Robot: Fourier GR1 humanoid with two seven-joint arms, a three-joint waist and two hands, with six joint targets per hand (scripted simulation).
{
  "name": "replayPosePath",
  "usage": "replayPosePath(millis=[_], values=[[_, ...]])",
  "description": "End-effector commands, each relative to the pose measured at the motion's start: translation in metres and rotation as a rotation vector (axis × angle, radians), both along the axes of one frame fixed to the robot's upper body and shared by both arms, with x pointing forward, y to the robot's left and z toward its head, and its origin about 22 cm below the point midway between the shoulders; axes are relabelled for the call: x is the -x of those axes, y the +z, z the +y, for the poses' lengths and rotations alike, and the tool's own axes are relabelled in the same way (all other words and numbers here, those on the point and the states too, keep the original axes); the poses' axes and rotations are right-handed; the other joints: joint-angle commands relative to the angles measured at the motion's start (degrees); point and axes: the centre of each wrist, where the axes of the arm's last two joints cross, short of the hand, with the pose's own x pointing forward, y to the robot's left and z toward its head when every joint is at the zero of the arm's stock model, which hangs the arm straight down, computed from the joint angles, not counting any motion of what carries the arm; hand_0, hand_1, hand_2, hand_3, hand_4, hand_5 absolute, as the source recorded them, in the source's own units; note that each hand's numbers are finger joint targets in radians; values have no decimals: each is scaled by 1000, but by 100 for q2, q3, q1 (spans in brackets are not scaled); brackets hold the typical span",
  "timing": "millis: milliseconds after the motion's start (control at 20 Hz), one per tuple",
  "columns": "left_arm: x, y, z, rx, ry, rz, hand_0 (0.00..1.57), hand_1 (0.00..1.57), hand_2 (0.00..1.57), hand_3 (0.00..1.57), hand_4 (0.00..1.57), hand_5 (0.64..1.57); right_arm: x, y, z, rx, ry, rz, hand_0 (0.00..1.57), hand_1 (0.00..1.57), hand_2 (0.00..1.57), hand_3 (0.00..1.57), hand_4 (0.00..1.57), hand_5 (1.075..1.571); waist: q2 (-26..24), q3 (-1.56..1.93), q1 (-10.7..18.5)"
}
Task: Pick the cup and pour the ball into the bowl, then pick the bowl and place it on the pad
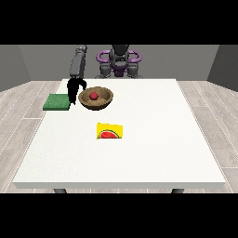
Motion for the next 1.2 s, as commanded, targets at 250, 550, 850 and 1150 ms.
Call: replayPosePath(millis=[250,550,850,1150], values=[[26,18,37,-1,14,-87,0,0,0,0,1012,1536,-11,-19,4,-8,35,-35,0,0,0,0,523,1554,497,1,-155],[36,32,48,-2,29,-116,0,0,0,0,1013,1539,-38,4,-5,11,8,-100,0,0,0,0,469,1548,771,2,-177],[39,55,48,22,37,-111,0,0,0,0,1024,1536,-44,-9,38,10,53,-76,0,0,0,0,444,1547,688,3,-202],[51,39,79,26,31,-112,0,0,0,0,1022,1543,-39,-19,53,4,-7,-27,0,0,0,0,498,1556,639,-3,-112]])
